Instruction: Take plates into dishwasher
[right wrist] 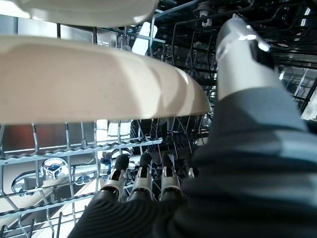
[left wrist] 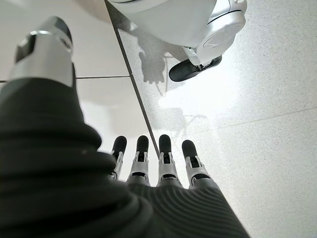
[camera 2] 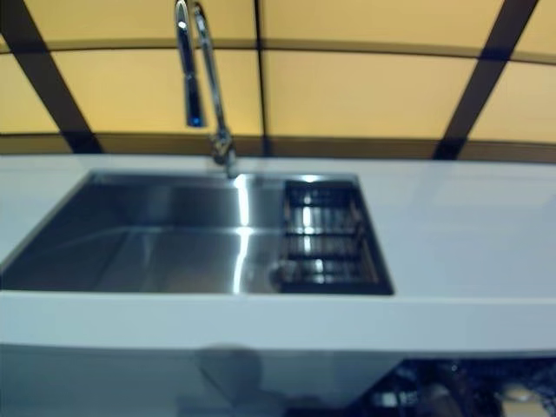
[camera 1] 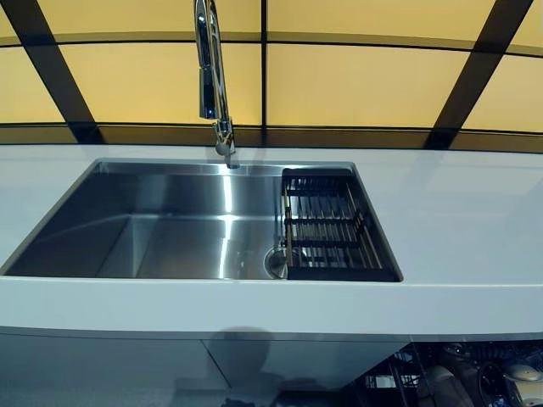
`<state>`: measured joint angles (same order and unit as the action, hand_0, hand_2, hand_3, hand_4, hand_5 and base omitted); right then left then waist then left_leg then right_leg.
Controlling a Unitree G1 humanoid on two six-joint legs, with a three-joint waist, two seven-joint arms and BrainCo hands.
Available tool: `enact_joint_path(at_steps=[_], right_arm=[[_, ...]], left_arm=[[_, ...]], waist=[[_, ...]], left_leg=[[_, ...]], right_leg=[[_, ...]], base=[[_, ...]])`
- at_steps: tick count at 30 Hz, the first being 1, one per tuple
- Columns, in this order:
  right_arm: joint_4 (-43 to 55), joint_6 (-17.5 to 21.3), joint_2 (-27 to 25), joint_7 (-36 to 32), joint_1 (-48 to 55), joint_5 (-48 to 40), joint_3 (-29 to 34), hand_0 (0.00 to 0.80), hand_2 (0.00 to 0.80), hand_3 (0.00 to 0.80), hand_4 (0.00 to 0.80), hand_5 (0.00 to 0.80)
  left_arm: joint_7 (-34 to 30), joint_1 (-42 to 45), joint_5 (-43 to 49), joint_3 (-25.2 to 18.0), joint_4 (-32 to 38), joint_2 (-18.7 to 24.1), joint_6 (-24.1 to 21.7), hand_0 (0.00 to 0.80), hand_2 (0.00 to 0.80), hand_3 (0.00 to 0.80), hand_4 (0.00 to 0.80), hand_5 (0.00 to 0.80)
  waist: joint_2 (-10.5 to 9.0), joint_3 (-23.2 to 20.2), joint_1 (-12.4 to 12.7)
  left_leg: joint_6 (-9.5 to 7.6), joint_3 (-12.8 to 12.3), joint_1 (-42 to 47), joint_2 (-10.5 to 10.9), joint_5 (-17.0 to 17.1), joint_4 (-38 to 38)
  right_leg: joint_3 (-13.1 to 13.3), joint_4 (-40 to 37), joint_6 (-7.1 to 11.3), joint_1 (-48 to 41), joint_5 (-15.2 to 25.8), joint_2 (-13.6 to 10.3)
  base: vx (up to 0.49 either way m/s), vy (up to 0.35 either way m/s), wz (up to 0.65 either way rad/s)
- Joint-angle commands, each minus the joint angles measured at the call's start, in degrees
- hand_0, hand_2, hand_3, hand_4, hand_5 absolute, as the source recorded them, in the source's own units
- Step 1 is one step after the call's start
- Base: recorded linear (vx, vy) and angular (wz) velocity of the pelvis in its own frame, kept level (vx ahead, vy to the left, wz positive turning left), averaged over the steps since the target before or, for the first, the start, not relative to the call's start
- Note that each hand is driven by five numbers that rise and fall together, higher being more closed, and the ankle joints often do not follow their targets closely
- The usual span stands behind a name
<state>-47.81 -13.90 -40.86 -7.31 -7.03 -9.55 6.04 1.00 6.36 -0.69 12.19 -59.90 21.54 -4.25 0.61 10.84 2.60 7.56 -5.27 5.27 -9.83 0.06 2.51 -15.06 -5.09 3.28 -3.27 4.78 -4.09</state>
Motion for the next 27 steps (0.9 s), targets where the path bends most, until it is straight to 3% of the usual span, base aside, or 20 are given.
enact_joint_path(at_steps=[1, 15, 27], right_arm=[[1.1, 0.7, -1.2, 0.9, -2.1, 2.0, -0.6, 0.0, 0.0, 0.0, 0.0, 0.0], [3.5, -1.6, -3.0, 7.3, -0.4, 1.9, 2.2, 0.0, 0.0, 0.0, 0.0, 0.0], [9.6, -0.7, -5.2, 5.1, 4.9, 0.6, 8.6, 0.0, 0.0, 0.0, 0.0, 0.0]], left_arm=[[-0.1, -2.6, 2.0, 0.5, -1.3, 2.9, -0.9, 0.0, 0.0, 0.0, 0.0, 0.0], [-0.3, -2.0, 1.6, 0.2, -1.8, 2.7, -1.6, 0.0, 0.0, 0.0, 0.0, 0.0], [-0.4, -1.1, 1.8, -1.0, -2.6, 1.9, -2.8, 0.0, 0.0, 0.0, 0.0, 0.0]], waist=[[-1.95, -1.5, 0.9], [-2.22, -1.8, 0.0], [-3.16, -2.8, -2.1]], left_leg=[[-0.01, -0.4, -3.4, -1.5, 5.7, -0.2], [-0.17, -1.1, -2.4, -1.1, 5.0, 0.0], [-0.44, -2.7, -0.7, -0.2, 3.9, 0.6]], right_leg=[[1.0, 2.0, 1.56, -1.6, -2.1, -0.8], [1.5, 1.9, 1.83, -1.9, -2.0, -1.3], [2.2, 1.5, 2.39, -2.5, -1.7, -2.2]], base=[[0.0, 0.0, 0.0], [0.001, 0.013, 0.0], [-0.001, 0.066, -0.03]])
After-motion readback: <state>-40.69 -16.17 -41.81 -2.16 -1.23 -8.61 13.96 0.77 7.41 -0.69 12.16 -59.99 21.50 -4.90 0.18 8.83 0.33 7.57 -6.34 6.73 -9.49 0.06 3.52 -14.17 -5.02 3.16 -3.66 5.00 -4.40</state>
